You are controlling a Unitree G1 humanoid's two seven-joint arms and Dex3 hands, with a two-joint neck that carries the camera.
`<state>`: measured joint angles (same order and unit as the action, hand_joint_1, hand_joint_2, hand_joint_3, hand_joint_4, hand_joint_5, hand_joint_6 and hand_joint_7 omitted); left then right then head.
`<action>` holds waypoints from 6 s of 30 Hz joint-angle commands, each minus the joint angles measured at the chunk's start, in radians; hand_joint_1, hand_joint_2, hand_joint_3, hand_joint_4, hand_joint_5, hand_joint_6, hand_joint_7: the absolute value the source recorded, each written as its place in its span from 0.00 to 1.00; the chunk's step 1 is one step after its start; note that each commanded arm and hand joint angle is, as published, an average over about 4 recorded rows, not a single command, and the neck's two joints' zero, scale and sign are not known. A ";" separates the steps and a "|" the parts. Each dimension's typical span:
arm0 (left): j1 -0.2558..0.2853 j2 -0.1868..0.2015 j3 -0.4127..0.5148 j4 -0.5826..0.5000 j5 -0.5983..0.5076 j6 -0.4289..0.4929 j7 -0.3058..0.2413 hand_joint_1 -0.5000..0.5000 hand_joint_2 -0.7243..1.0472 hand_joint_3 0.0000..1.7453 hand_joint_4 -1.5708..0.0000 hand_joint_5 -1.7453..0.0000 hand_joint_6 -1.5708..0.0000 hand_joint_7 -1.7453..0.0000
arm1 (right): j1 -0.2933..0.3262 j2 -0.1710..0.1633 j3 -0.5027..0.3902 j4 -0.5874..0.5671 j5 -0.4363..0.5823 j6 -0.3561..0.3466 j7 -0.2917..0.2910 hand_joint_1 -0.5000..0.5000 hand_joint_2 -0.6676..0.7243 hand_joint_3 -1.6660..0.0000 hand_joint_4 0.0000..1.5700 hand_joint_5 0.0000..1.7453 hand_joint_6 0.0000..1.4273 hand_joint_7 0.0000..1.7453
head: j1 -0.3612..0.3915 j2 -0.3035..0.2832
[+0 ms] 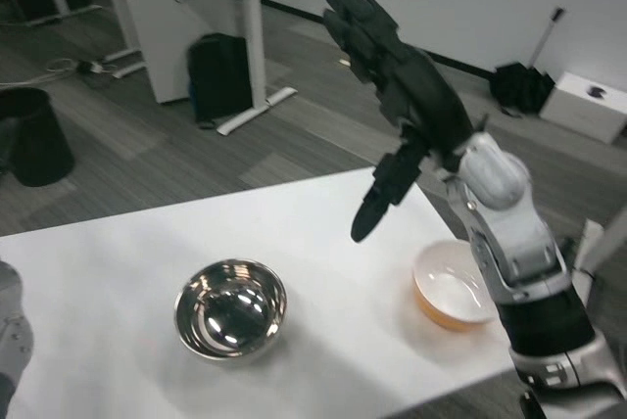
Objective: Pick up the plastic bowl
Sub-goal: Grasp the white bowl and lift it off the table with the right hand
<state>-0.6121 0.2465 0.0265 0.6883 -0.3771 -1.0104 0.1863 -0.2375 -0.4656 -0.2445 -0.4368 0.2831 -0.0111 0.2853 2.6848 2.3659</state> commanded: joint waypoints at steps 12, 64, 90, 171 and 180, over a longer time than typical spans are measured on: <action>-0.016 0.019 0.010 0.069 -0.026 0.002 -0.002 0.00 0.78 0.00 0.55 0.88 1.00 1.00 | 0.363 -0.284 -0.354 -0.032 0.377 0.206 0.003 0.04 0.47 1.00 0.00 0.00 0.00 0.00 | -0.109 -0.066; -0.100 -0.020 0.093 0.161 0.000 0.079 0.044 0.00 0.75 0.00 0.48 0.82 0.98 1.00 | 0.515 0.320 -0.548 0.481 0.265 -0.001 0.422 0.04 0.47 0.96 0.00 0.00 0.00 0.00 | -0.196 0.024; -0.100 -0.021 0.089 0.161 0.000 0.079 0.044 0.00 0.75 0.00 0.45 0.82 0.98 1.00 | 0.458 0.295 -0.470 0.529 0.213 -0.012 0.419 0.04 0.45 0.95 0.00 0.00 0.00 0.00 | -0.218 0.021; -0.021 -0.023 0.090 0.091 -0.023 0.079 0.042 0.00 0.75 0.00 0.45 0.82 0.98 1.00 | 0.303 0.258 -0.136 0.808 0.133 -0.459 0.144 0.28 0.15 0.48 0.23 0.93 0.00 0.78 | -0.161 0.050; -0.029 -0.023 0.089 0.098 -0.025 0.081 0.042 0.00 0.75 0.00 0.45 0.82 0.98 1.00 | 0.284 0.247 -0.119 0.826 0.152 -0.476 0.138 0.57 0.17 0.43 0.83 0.82 0.38 0.90 | -0.157 0.047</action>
<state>-0.6485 0.2272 0.1120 0.7855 -0.4007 -0.9267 0.2307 0.0536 -0.2050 -0.3643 0.3864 0.4320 -0.4709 0.4254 2.5263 2.4134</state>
